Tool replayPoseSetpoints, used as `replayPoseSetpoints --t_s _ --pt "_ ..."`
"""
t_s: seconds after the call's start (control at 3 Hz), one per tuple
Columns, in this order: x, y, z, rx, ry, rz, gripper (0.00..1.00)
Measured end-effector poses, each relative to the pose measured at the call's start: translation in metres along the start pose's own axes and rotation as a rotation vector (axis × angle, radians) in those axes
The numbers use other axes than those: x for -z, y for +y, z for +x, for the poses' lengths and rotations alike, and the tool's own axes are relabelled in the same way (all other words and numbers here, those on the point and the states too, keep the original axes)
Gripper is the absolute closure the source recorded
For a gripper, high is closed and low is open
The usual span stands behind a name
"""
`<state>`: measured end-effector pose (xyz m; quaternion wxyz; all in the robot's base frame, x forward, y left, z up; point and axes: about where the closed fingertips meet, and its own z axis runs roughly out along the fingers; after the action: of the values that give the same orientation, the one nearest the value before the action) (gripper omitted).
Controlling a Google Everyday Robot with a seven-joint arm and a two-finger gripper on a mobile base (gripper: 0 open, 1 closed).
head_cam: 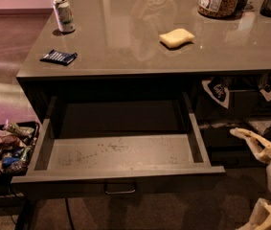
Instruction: Close top drawer
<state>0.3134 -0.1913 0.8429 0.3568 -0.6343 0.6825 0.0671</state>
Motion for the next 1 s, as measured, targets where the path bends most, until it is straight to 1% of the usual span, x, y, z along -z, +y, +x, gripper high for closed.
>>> replayPoseSetpoints --t_s 0.33,0.67,1.0 --pt "-0.011 0.019 0.004 -0.006 -0.052 -0.003 0.00" --pt "-0.034 0.037 0.006 -0.008 -0.078 -0.001 0.00" --pt "-0.059 0.041 0.007 -0.003 -0.080 0.014 0.00"
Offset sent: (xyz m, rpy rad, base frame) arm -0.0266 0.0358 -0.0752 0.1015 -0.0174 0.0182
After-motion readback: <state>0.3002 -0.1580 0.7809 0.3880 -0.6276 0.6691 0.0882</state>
